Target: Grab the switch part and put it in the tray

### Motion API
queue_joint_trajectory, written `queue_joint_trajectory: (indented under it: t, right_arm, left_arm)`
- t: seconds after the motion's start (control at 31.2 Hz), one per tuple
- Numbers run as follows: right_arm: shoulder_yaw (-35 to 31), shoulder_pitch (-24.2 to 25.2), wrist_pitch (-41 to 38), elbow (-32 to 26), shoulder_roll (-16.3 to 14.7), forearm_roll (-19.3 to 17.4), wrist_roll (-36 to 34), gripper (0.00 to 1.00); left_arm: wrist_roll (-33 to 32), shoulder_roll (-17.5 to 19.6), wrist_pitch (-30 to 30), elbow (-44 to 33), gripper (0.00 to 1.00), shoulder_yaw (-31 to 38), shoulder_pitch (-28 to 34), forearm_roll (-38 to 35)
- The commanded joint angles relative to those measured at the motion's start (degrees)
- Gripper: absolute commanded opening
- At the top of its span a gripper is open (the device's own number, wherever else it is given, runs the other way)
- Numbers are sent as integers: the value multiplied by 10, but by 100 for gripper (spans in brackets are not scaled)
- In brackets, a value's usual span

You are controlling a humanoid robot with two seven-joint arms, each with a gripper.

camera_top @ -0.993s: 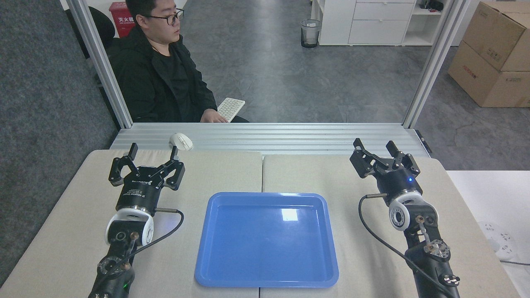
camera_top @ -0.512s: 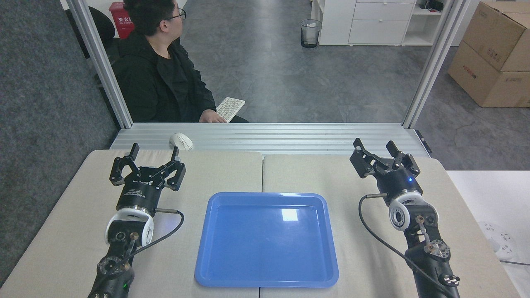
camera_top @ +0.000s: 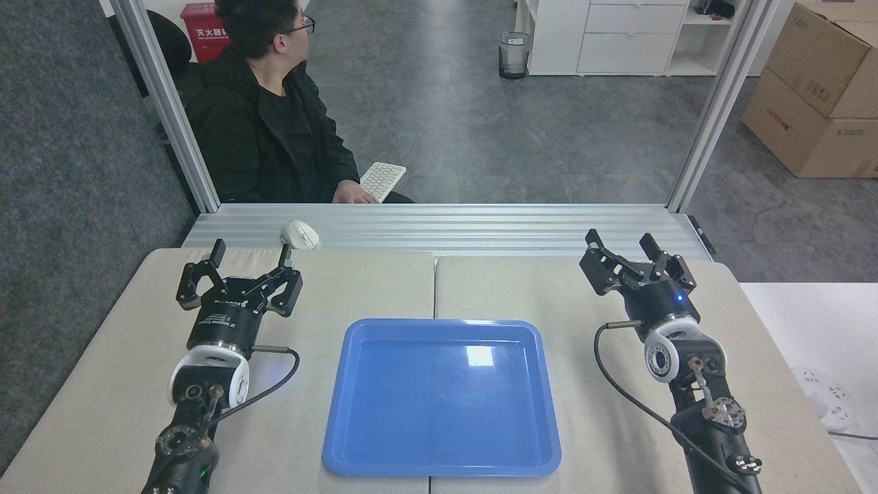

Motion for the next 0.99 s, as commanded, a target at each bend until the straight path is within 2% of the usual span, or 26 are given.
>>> queue_joint_trajectory:
  t: [0.0, 0.32, 0.96]
  right_arm:
    - [0, 0, 0, 0, 0, 0, 0, 100]
    - [0, 0, 0, 0, 0, 0, 0, 100]
    - [0, 0, 0, 0, 0, -1, 0, 100]
  left_arm:
    - [-5, 1, 8, 5, 100, 12, 3, -1]
    - [-7, 25, -24, 8, 100, 12, -3, 3]
    - [7, 24, -23, 12, 100, 13, 4, 2]
